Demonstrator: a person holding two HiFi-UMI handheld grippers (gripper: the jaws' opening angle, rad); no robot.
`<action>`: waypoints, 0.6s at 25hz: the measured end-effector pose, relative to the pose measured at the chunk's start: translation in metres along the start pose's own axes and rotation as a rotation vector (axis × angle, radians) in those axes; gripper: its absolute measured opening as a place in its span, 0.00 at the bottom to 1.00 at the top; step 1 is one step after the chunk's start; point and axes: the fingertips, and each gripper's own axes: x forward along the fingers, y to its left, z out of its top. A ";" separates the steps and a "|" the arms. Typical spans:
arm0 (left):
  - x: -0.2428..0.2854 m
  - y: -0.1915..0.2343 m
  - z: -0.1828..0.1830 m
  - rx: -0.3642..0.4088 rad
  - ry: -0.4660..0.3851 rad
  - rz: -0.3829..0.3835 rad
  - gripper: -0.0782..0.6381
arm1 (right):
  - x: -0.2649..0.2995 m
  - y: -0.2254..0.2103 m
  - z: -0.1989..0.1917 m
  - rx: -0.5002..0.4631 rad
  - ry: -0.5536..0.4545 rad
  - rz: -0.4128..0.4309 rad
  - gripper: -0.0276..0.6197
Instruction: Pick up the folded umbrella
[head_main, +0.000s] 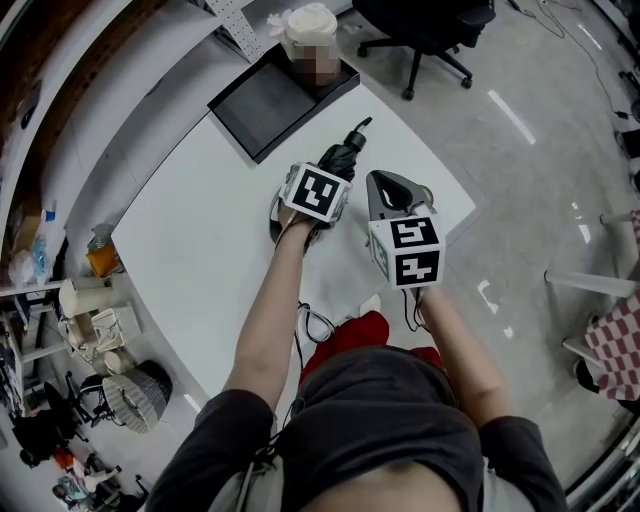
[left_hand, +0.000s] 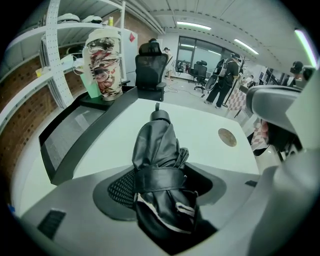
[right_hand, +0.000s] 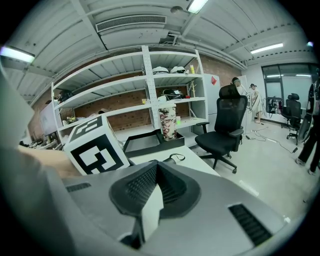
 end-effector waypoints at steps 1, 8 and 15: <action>0.000 0.001 0.000 0.006 0.011 0.002 0.50 | 0.000 0.000 0.000 0.002 0.001 0.000 0.07; 0.001 0.001 -0.002 0.006 0.026 -0.004 0.50 | -0.003 -0.007 -0.005 0.011 0.011 -0.011 0.07; 0.000 -0.004 0.000 0.009 -0.013 0.004 0.50 | -0.008 -0.011 -0.010 0.019 0.016 -0.025 0.07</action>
